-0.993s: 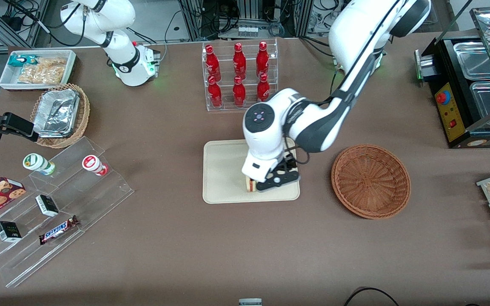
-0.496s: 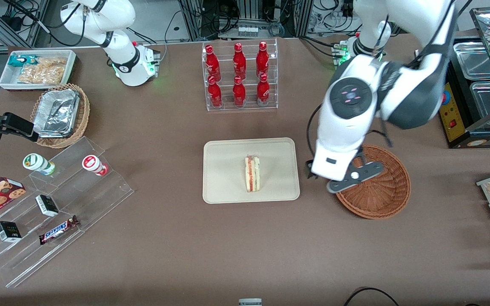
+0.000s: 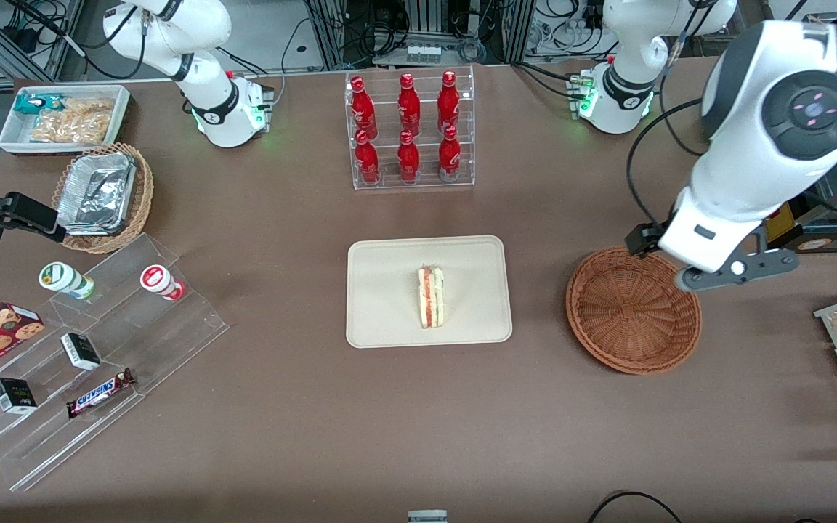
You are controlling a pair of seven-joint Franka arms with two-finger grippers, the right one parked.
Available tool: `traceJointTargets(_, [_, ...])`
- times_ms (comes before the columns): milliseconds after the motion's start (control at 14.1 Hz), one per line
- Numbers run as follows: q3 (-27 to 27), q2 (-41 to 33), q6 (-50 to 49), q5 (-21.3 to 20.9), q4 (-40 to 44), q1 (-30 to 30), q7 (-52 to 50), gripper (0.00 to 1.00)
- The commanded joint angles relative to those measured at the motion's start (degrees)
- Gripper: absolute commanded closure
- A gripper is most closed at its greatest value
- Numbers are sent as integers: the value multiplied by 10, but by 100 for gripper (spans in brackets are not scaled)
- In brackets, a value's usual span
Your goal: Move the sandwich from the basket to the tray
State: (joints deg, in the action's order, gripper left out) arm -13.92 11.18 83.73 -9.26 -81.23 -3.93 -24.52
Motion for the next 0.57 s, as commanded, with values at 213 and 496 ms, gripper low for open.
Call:
traceJointTargets(213, [58, -80, -65, 60, -30, 9, 119, 0])
traceJointTargets(496, [57, -109, -89, 71, -29, 35, 153, 0])
